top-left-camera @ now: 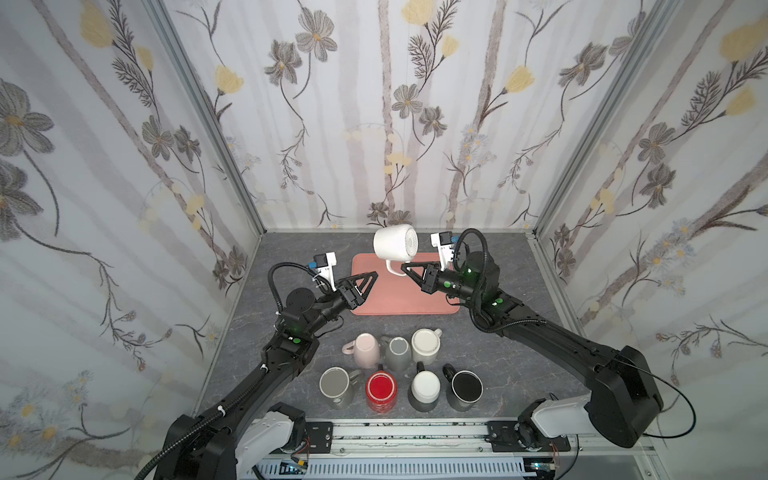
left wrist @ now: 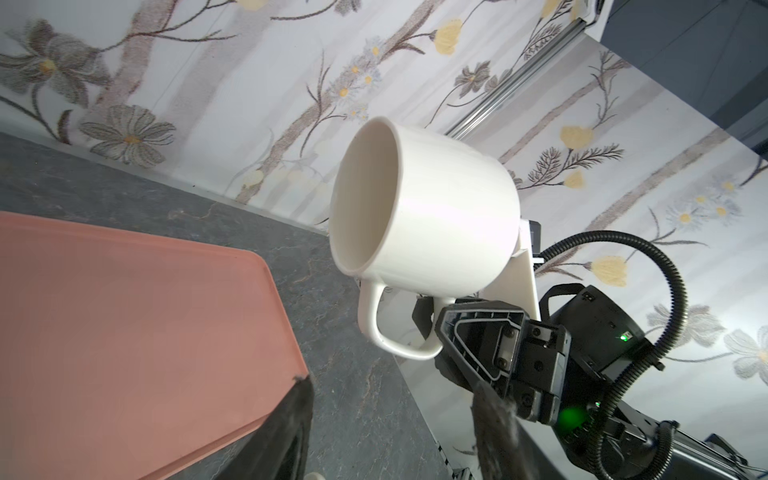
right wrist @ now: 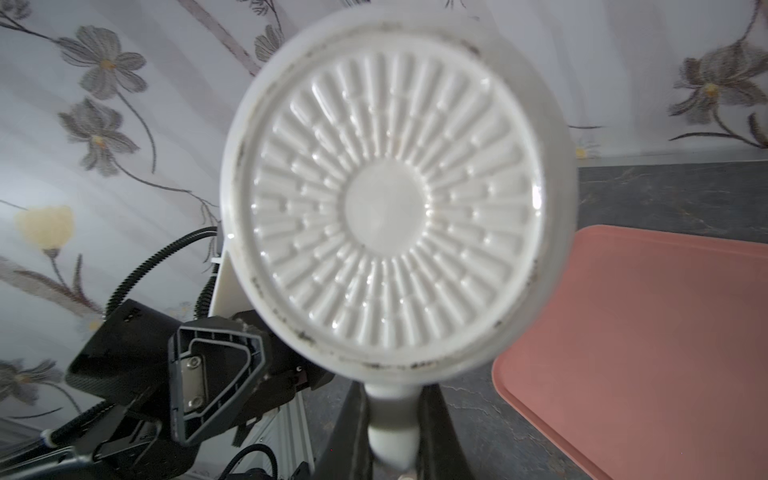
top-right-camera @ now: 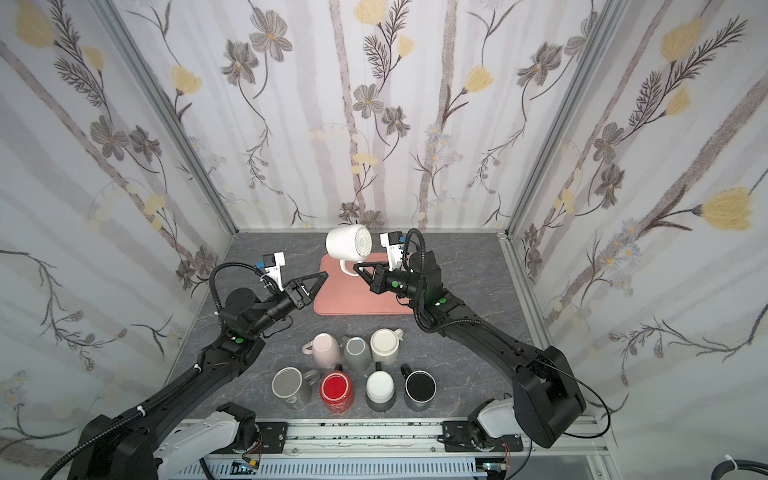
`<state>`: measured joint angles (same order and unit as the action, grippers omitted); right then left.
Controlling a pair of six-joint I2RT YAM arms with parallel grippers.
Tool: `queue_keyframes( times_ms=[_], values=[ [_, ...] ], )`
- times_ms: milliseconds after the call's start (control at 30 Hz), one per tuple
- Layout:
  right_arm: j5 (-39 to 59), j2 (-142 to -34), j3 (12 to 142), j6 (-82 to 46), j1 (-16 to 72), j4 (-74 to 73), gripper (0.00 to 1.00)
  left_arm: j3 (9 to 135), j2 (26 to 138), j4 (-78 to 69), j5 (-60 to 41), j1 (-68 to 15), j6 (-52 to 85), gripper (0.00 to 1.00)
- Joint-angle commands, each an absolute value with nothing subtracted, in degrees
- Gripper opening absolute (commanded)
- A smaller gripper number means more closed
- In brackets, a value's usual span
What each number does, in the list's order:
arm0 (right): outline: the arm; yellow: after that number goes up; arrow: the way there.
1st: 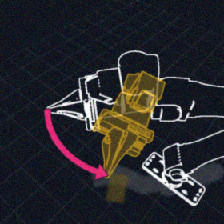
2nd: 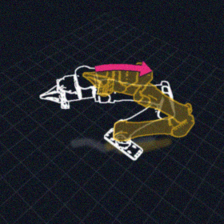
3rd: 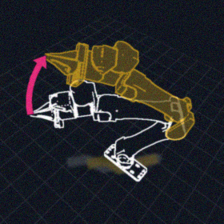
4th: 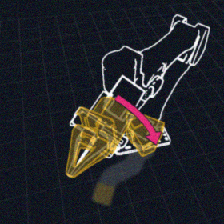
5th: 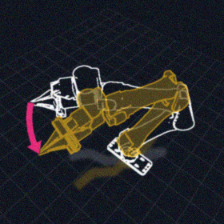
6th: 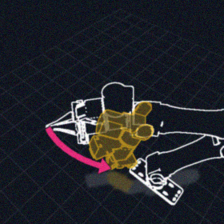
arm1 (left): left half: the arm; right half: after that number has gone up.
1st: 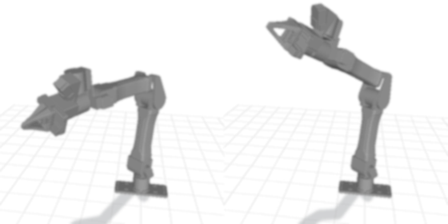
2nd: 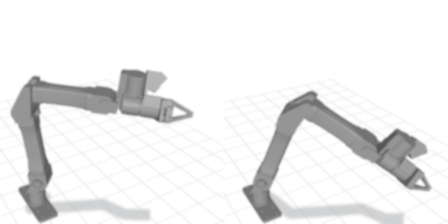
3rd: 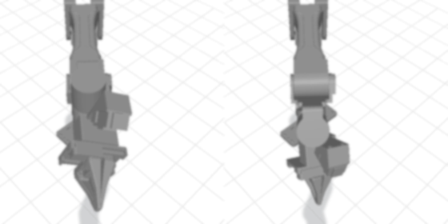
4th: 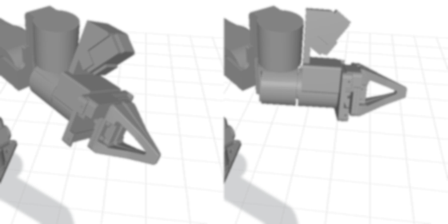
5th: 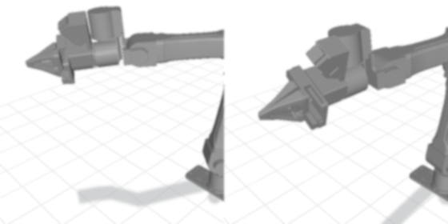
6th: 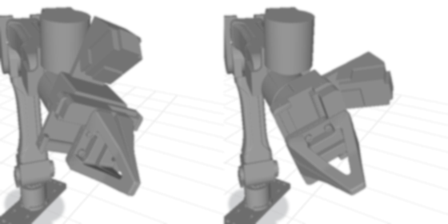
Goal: Turn the mug right side up
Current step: 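Grasp the mug handle with the left gripper while the right gripper releases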
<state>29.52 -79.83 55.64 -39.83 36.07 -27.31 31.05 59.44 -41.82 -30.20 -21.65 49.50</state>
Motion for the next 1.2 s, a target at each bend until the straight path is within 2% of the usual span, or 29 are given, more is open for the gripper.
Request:
queue_keyframes(
  times_ms=[0,133,200,400,533,600,667,700,800,933,1067,1167],
  values=[
    [36.0,-80.1,55.7,-44.5,37.0,-43.4,0.0,30.4,60.0,-52.8,-33.9,-21.6,52.3,0.6],
    [38.1,-81.1,56.0,-45.6,38.3,-45.8,0.0,30.2,60.9,-58.5,-35.6,-21.6,54.1,0.6],
    [38.9,-81.6,56.2,-46.0,38.8,-46.6,0.0,30.5,61.2,-58.6,-35.9,-21.6,54.1,0.56],
    [39.8,-83.5,56.4,-47.5,39.5,-48.2,0.0,30.5,60.8,-61.3,-37.2,-21.6,55.4,0.3],
    [40.1,-84.8,56.1,-49.3,39.7,-50.4,0.0,30.8,60.7,-60.2,-37.1,-21.6,55.3,0.08],
    [39.7,-84.9,56.1,-49.3,39.8,-49.8,0.0,31.3,60.4,-59.1,-36.7,-21.6,55.0,0.01],
    [39.7,-84.8,55.9,-49.2,39.9,-49.3,0.0,32.0,59.8,-56.7,-35.6,-21.6,53.9,0.0],
    [39.1,-84.5,55.7,-48.9,39.8,-48.6,0.02,32.5,59.4,-54.6,-34.6,-21.7,52.8,0.0],
    [34.7,-82.2,55.2,-44.8,39.7,-42.0,0.31,36.3,58.2,-42.2,-30.0,-21.7,47.6,0.0],
    [24.5,-77.6,54.4,-37.2,39.6,-29.1,0.53,40.1,58.2,-30.4,-23.5,-21.7,41.9,0.0],
    [14.9,-72.0,50.5,-35.7,37.5,-22.3,0.57,46.6,62.4,-16.6,-14.8,-22.3,35.6,0.0],
    [12.0,-68.6,47.1,-35.8,35.1,-19.6,0.58,53.5,69.1,-5.7,-4.3,-25.3,29.0,0.0]
  ],
)
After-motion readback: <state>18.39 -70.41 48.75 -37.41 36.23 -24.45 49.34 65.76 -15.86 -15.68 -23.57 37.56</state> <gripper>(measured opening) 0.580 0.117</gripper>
